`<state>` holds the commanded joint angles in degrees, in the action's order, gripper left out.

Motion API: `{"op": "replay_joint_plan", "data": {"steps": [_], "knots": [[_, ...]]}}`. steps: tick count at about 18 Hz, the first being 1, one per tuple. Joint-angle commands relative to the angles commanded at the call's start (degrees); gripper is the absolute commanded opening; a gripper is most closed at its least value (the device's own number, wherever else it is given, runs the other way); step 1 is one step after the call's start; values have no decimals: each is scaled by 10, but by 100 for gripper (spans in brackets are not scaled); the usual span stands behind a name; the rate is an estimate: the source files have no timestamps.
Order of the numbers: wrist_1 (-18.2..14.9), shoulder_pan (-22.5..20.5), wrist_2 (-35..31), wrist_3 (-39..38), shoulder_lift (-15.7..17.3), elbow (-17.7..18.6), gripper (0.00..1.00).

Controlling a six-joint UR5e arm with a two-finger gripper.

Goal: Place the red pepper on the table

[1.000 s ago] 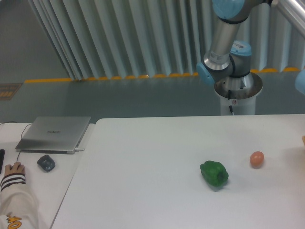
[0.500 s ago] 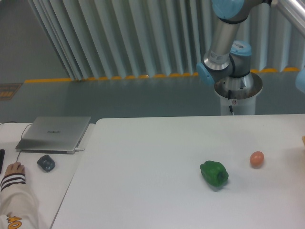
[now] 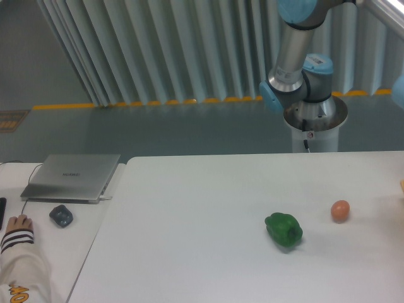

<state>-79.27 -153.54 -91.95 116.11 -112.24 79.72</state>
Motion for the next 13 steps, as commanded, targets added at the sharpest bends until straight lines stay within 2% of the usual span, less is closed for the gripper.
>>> {"op": "replay_joint_plan", "data": {"steps": [5,9,13], "knots": [[-6,15,62,-74,4,0,28],[-5,59,84,-179,7,1,28],[-1,90,94,-249,7,5,28]]}}
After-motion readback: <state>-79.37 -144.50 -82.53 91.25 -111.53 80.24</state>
